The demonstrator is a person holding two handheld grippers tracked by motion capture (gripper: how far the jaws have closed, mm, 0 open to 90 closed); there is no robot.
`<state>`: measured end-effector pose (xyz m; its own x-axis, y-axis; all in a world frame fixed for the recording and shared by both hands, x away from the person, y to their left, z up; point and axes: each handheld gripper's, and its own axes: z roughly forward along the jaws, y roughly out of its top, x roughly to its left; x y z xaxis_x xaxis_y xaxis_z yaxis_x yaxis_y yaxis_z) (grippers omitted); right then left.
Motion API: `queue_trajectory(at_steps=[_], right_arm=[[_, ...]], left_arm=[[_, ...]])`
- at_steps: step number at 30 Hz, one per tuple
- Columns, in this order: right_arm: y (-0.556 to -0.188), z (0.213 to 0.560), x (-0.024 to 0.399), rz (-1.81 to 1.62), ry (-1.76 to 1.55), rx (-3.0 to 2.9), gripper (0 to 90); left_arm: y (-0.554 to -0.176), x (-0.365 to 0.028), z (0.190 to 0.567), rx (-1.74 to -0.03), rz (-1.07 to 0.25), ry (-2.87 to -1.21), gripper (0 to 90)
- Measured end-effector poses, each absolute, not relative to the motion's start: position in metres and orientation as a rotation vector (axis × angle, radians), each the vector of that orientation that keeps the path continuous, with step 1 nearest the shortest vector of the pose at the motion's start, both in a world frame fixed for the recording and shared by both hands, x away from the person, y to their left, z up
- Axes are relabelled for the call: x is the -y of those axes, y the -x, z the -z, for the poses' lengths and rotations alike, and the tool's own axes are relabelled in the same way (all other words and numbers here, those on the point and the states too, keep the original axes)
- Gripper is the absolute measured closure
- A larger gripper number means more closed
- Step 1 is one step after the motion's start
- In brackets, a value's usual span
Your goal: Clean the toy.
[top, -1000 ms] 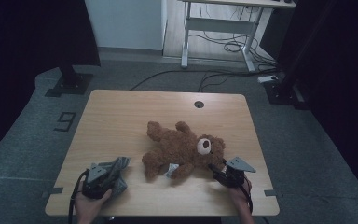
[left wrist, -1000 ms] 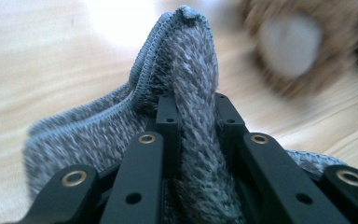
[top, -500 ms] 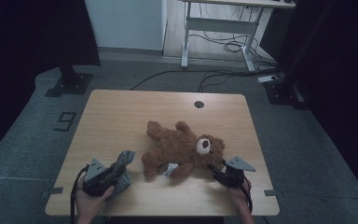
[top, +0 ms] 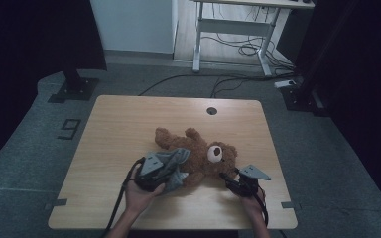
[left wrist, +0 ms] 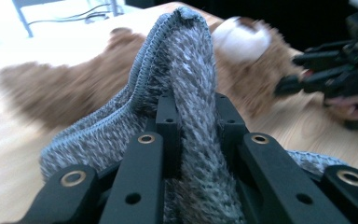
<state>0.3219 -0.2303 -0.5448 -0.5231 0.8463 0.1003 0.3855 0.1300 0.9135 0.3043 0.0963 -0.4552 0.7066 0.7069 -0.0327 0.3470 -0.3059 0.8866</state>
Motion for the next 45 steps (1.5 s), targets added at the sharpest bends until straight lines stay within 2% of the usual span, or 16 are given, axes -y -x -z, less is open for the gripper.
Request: queue_trajectory(at_steps=[1,2,5,6,7,8,13,16,27,30,38,45], right_arm=[[-0.322,0.545,0.23,-1.374,-1.184,-1.968,50.4],[-0.322,0.545,0.23,-1.373,-1.182,-1.971,50.4],[-0.322,0.545,0.231,-1.374,-1.18,-1.973,50.3],[-0.323,0.545,0.231,-1.38,-1.18,-1.969,50.1],[-0.323,0.545,0.231,-1.38,-1.18,-1.969,50.1],[-0.323,0.546,0.232,-1.386,-1.185,-1.971,50.1],[-0.323,0.546,0.233,-1.385,-1.182,-1.979,50.1],[-0.324,0.548,0.236,-1.42,-1.191,-1.985,50.1],[-0.325,0.549,0.239,-1.439,-1.184,-1.996,50.2],[-0.325,0.549,0.24,-1.449,-1.175,-2.0,50.5],[-0.326,0.549,0.242,-1.459,-1.165,-2.011,51.0],[-0.326,0.549,0.242,-1.457,-1.155,-2.017,51.2]], left_arm=[[-0.304,-0.096,0.455,-0.816,-0.452,-1.915,75.9],[-0.311,-0.072,0.454,-0.779,-0.442,-1.936,75.9],[-0.316,-0.053,0.454,-0.741,-0.436,-1.963,75.9],[-0.32,-0.029,0.457,-0.71,-0.483,-2.019,75.9],[-0.32,-0.029,0.457,-0.71,-0.483,-2.019,75.9],[-0.323,-0.006,0.464,-0.668,-0.492,-2.08,75.8],[-0.323,0.009,0.478,-0.663,-0.491,-2.118,75.4],[-0.325,-0.001,0.487,-0.716,-0.479,-2.102,75.3],[-0.321,-0.036,0.483,-0.753,-0.485,-2.069,75.1],[-0.318,-0.057,0.48,-0.799,-0.454,-2.037,74.6],[-0.314,-0.101,0.48,-0.877,-0.469,-2.006,74.6],[-0.316,-0.149,0.502,-1.002,-0.461,-1.99,74.6]])
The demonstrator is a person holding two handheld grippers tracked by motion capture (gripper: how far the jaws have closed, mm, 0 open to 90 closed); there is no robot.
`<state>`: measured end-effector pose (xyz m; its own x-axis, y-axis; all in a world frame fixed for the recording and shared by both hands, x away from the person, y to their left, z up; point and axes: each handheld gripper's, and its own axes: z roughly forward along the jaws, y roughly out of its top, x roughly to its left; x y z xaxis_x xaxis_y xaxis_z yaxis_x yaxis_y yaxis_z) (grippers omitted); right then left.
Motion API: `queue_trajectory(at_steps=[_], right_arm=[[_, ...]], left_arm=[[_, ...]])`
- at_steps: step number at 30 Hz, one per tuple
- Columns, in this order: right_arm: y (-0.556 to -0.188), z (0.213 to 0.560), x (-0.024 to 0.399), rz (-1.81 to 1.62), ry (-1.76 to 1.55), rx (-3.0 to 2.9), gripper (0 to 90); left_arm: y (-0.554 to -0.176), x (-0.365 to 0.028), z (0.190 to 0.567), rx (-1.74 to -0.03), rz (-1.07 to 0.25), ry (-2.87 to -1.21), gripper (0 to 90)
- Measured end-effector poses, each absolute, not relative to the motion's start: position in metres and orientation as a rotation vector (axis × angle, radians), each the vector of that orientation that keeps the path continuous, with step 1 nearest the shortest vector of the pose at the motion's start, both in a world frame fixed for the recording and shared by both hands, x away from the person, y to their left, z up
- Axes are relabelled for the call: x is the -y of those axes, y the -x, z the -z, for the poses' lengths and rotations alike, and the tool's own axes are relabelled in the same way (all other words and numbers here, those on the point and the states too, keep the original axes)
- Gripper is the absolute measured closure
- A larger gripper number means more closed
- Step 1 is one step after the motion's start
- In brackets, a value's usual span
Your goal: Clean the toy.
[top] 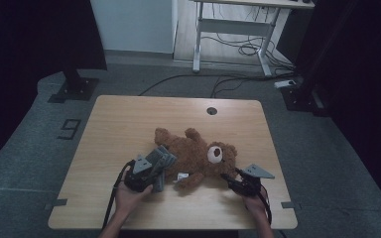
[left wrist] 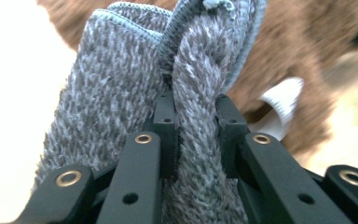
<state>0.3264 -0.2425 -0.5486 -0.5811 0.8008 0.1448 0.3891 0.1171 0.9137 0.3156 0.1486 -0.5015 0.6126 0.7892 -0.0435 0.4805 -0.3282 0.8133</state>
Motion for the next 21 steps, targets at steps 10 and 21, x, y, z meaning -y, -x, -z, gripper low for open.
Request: queue_trajectory(at_steps=[10,21], right_arm=[[-0.327,0.549,0.243,-1.458,-1.157,-2.02,51.2],[-0.327,0.549,0.243,-1.464,-1.17,-2.011,51.3]], left_arm=[[-0.312,-0.167,0.502,-1.066,-0.508,-1.974,75.0],[-0.312,-0.098,0.448,-0.797,-0.364,-1.938,76.1]])
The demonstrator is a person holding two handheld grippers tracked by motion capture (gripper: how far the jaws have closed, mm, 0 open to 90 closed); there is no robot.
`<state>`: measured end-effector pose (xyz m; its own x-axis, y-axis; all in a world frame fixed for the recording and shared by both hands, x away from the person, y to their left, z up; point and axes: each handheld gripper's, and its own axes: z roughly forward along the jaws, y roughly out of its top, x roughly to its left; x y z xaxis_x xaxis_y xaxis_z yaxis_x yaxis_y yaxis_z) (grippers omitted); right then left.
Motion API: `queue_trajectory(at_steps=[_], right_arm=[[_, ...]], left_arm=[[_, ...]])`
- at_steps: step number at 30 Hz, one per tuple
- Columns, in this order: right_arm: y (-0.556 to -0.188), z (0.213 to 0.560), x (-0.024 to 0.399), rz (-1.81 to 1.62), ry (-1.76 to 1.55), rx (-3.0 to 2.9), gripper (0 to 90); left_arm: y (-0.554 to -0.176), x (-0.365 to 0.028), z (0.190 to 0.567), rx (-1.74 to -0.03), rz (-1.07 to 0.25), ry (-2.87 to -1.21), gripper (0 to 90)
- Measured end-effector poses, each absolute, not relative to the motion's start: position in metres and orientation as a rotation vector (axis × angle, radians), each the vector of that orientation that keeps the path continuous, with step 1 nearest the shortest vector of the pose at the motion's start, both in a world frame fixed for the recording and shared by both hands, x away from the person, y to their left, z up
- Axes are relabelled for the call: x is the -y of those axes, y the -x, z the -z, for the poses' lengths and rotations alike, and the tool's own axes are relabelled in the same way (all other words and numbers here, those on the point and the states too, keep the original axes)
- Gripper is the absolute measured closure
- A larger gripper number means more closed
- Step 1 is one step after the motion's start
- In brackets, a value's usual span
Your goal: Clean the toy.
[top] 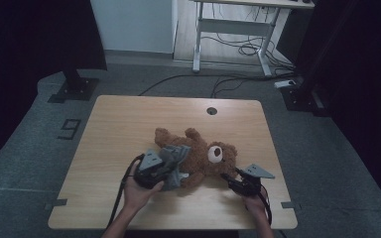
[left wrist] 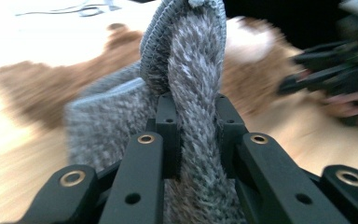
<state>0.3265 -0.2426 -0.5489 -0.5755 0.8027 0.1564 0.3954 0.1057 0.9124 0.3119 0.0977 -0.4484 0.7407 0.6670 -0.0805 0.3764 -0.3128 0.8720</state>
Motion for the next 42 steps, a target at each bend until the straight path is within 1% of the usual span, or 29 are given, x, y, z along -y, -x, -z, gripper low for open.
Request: queue_trajectory(at_steps=[4,5,7,9,10,11,14,16,21,25,28,33,37,38,39,40,41,42], right_arm=[[-0.326,0.549,0.242,-1.46,-1.171,-2.011,51.3],[-0.326,0.549,0.242,-1.46,-1.171,-2.011,51.3],[-0.326,0.549,0.242,-1.462,-1.173,-2.009,51.3],[-0.326,0.549,0.242,-1.463,-1.176,-2.007,51.3],[-0.325,0.549,0.242,-1.462,-1.176,-2.007,51.3],[-0.325,0.549,0.242,-1.462,-1.176,-2.007,51.3],[-0.326,0.549,0.242,-1.464,-1.182,-2.006,51.5],[-0.326,0.549,0.242,-1.466,-1.184,-2.006,51.6],[-0.327,0.549,0.243,-1.476,-1.196,-2.01,52.5],[-0.327,0.549,0.244,-1.478,-1.194,-2.015,53.0],[-0.328,0.549,0.245,-1.505,-1.198,-2.012,53.3],[-0.329,0.549,0.246,-1.506,-1.187,-2.018,53.4],[-0.329,0.549,0.246,-1.515,-1.185,-2.019,53.3],[-0.33,0.549,0.246,-1.52,-1.186,-2.017,53.4],[-0.33,0.549,0.246,-1.52,-1.186,-2.017,53.4],[-0.33,0.549,0.247,-1.525,-1.189,-2.017,53.4],[-0.33,0.549,0.247,-1.525,-1.189,-2.017,53.4],[-0.33,0.549,0.247,-1.526,-1.189,-2.018,53.4]], left_arm=[[-0.325,-0.052,0.446,-0.733,-0.284,-1.972,76.6],[-0.325,-0.052,0.446,-0.733,-0.284,-1.972,76.8],[-0.328,-0.036,0.447,-0.717,-0.285,-1.985,76.8],[-0.331,-0.017,0.45,-0.703,-0.277,-2.009,76.8],[-0.332,-0.001,0.454,-0.693,-0.284,-2.036,76.8],[-0.332,-0.001,0.454,-0.693,-0.284,-2.036,76.8],[-0.336,0.024,0.464,-0.677,-0.288,-2.089,77.0],[-0.338,0.03,0.471,-0.678,-0.298,-2.105,77.1],[-0.335,0.025,0.482,-0.697,-0.313,-2.095,77.2],[-0.333,0.015,0.49,-0.713,-0.312,-2.125,77.2],[-0.335,-0.003,0.495,-0.745,-0.298,-2.138,77.3],[-0.333,-0.021,0.498,-0.763,-0.287,-2.136,77.4],[-0.328,-0.047,0.498,-0.794,-0.266,-2.1,77.2],[-0.326,-0.059,0.496,-0.813,-0.267,-2.075,77.2],[-0.326,-0.059,0.496,-0.813,-0.267,-2.075,77.2],[-0.324,-0.073,0.492,-0.829,-0.281,-2.053,77.2],[-0.324,-0.073,0.492,-0.829,-0.281,-2.053,77.2],[-0.324,-0.082,0.49,-0.844,-0.293,-2.041,77.2]])
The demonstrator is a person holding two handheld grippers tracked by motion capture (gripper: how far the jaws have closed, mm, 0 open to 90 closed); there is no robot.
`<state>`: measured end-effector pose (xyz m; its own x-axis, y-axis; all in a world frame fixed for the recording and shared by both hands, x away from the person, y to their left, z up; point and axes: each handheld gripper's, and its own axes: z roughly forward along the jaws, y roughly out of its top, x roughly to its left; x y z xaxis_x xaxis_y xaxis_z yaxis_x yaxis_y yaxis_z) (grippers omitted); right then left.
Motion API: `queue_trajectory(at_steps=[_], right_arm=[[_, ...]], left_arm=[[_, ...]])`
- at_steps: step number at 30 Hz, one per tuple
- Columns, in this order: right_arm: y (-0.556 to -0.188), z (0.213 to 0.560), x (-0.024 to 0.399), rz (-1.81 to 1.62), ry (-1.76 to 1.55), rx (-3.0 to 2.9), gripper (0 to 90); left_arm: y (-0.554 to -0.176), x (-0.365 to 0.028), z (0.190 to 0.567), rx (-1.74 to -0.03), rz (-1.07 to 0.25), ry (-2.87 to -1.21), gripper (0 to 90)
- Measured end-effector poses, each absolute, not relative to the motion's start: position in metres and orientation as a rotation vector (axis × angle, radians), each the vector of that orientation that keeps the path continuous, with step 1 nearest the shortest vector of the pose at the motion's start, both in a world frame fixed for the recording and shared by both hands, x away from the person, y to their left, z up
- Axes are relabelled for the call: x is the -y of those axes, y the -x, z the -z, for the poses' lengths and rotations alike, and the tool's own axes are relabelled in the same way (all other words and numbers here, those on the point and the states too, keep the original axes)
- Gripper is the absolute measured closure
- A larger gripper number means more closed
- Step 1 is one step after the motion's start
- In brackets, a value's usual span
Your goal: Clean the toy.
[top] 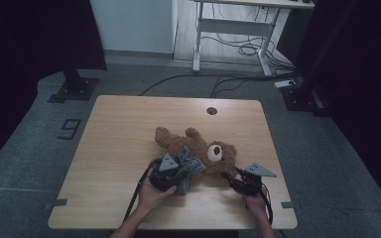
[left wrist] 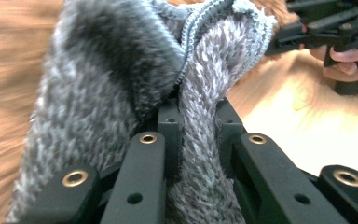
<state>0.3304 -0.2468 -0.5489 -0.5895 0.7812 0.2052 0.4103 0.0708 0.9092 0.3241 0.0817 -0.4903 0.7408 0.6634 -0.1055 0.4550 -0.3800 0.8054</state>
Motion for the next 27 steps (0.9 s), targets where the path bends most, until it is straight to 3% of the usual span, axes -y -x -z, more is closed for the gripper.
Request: queue_trajectory(at_steps=[12,22,27], right_arm=[[-0.33,0.549,0.247,-1.52,-1.181,-2.02,53.3],[-0.33,0.55,0.247,-1.527,-1.187,-2.015,53.3],[-0.331,0.55,0.247,-1.528,-1.192,-2.013,53.3]], left_arm=[[-0.33,-0.161,0.508,-1.029,-0.259,-1.955,77.0],[-0.329,-0.182,0.507,-1.085,-0.327,-1.938,77.5],[-0.321,-0.17,0.487,-1.018,-0.326,-1.891,77.6]])
